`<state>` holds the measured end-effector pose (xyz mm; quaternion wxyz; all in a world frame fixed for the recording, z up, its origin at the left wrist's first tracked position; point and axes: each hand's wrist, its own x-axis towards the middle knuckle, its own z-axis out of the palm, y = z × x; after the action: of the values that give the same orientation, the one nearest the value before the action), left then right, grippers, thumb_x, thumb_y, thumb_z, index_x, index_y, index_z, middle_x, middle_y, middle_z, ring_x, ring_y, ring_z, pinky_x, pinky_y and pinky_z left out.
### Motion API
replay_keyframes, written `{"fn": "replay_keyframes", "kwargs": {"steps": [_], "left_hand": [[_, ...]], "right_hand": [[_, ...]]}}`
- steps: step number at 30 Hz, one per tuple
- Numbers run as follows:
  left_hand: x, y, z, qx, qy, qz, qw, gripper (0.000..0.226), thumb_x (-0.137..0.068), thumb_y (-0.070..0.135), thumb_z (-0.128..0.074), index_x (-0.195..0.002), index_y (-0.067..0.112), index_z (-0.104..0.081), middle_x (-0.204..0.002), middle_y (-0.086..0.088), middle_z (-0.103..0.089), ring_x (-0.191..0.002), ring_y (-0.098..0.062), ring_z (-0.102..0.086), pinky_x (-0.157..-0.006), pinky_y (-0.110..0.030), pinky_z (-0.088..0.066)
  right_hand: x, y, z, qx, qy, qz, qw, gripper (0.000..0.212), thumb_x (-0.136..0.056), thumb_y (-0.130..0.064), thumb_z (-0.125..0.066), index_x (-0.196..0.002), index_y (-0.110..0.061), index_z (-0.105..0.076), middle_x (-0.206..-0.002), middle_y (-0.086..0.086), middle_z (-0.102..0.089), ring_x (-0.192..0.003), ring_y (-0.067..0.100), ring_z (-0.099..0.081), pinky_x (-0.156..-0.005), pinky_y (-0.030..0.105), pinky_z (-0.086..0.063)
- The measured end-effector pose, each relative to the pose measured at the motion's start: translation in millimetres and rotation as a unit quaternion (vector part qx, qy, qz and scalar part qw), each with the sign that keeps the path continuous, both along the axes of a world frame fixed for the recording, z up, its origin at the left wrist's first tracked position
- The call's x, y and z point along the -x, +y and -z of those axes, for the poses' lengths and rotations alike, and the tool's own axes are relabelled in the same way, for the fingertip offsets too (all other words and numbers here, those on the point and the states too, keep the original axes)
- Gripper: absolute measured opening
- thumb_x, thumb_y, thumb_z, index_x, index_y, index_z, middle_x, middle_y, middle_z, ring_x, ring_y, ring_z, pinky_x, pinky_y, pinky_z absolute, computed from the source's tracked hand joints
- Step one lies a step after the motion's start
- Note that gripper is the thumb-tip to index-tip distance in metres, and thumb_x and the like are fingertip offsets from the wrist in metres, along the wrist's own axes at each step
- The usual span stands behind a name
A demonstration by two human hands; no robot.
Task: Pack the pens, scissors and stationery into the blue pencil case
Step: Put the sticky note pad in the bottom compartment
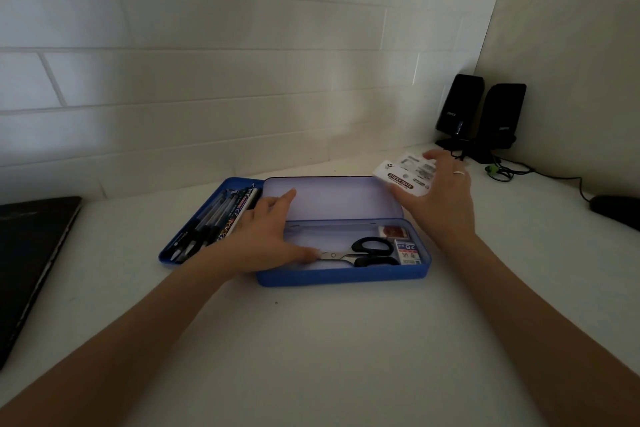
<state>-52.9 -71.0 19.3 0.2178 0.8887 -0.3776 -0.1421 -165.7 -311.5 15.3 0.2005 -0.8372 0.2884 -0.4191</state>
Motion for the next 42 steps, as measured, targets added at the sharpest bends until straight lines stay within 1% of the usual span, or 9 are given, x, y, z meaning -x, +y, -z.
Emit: {"fn": "replay_keyframes", "kwargs": {"steps": [8, 10, 12, 15, 22, 25, 28, 37, 42], "left_hand": [[7, -4, 3, 0.023, -0.017, -0.032, 0.999, 0.118, -0.057, 0.075, -0.055, -0.146, 0.028, 0.005, -0.156, -0.003, -0.002, -0.143, -0.027, -0.006, -0.116, -0.043, -0.014], [5, -7, -1, 0.118, 0.054, -0.070, 0.989, 0.103, -0.068, 0.067, -0.056, -0.147, 0.026, -0.004, -0.156, -0.004, -0.008, -0.142, -0.025, -0.015, -0.114, -0.040, -0.019], [2, -9, -7, 0.247, 0.148, -0.116, 0.951, 0.079, -0.084, 0.050, -0.052, -0.147, 0.023, -0.013, -0.155, -0.007, -0.016, -0.140, -0.024, -0.023, -0.113, -0.038, -0.023], [1, -7, -13, 0.321, 0.175, -0.137, 0.921, 0.056, -0.096, 0.034, -0.038, -0.146, 0.019, -0.019, -0.152, -0.006, -0.026, -0.137, -0.022, -0.029, -0.111, -0.033, -0.023], [2, -5, -16, 0.319, 0.136, -0.153, 0.925, 0.047, -0.099, 0.031, -0.031, -0.144, 0.020, -0.025, -0.150, -0.003, -0.030, -0.133, -0.017, -0.032, -0.103, -0.027, -0.026], [5, -5, -16, 0.315, 0.131, -0.151, 0.928, 0.047, -0.099, 0.033, -0.032, -0.143, 0.019, -0.027, -0.148, -0.002, -0.033, -0.124, -0.011, -0.034, -0.092, -0.021, -0.023], [4, -6, -14, 0.311, 0.132, -0.158, 0.928, 0.047, -0.098, 0.035, -0.032, -0.143, 0.020, -0.028, -0.149, -0.003, -0.032, -0.134, -0.018, -0.032, -0.094, -0.025, -0.024], [3, -6, -14, 0.311, 0.132, -0.152, 0.929, 0.045, -0.098, 0.035, -0.033, -0.140, 0.019, -0.032, -0.147, -0.005, -0.035, -0.132, -0.019, -0.034, -0.095, -0.023, -0.025], [2, -5, -13, 0.304, 0.126, -0.156, 0.931, 0.044, -0.098, 0.035, -0.033, -0.139, 0.019, -0.034, -0.145, -0.005, -0.037, -0.125, -0.017, -0.038, -0.094, -0.025, -0.027]], "right_hand": [[-7, 24, -11, -0.020, 0.006, -0.151, 0.988, 0.070, -0.063, -0.051, -0.077, -0.120, -0.032, -0.042, -0.111, -0.005, -0.045, -0.107, 0.016, -0.049, -0.088, 0.034, -0.047], [-8, 31, -17, -0.030, 0.005, -0.180, 0.983, 0.070, -0.062, -0.050, -0.078, -0.120, -0.033, -0.042, -0.109, -0.005, -0.048, -0.104, 0.014, -0.051, -0.084, 0.030, -0.048], [-7, 36, -24, -0.078, 0.015, -0.242, 0.967, 0.068, -0.063, -0.044, -0.080, -0.120, -0.033, -0.044, -0.107, -0.004, -0.052, -0.097, 0.007, -0.054, -0.075, 0.018, -0.050], [-3, 45, -31, -0.123, 0.095, -0.333, 0.930, 0.068, -0.065, -0.037, -0.081, -0.121, -0.036, -0.044, -0.107, -0.008, -0.052, -0.093, 0.002, -0.057, -0.071, 0.011, -0.051], [-6, 76, -30, -0.061, 0.294, -0.415, 0.859, 0.062, -0.062, -0.057, -0.073, -0.115, -0.050, -0.042, -0.115, -0.013, -0.049, -0.111, 0.007, -0.044, -0.091, 0.026, -0.046], [-10, 87, -25, -0.031, 0.296, -0.409, 0.863, 0.062, -0.059, -0.065, -0.068, -0.113, -0.049, -0.043, -0.115, -0.014, -0.050, -0.112, 0.010, -0.040, -0.095, 0.033, -0.045], [-11, 95, -22, -0.020, 0.291, -0.399, 0.869, 0.061, -0.061, -0.062, -0.071, -0.113, -0.046, -0.044, -0.115, -0.015, -0.050, -0.112, 0.011, -0.036, -0.096, 0.036, -0.043], [-15, 102, -18, 0.040, 0.281, -0.367, 0.886, 0.051, -0.078, -0.046, -0.067, -0.123, -0.035, -0.046, -0.117, -0.009, -0.053, -0.108, 0.012, -0.040, -0.097, 0.038, -0.041], [-19, 91, -18, 0.019, 0.239, -0.374, 0.896, 0.022, -0.079, -0.032, -0.070, -0.101, -0.029, -0.067, -0.102, -0.007, -0.066, -0.095, 0.011, -0.056, -0.089, 0.037, -0.048]]}}
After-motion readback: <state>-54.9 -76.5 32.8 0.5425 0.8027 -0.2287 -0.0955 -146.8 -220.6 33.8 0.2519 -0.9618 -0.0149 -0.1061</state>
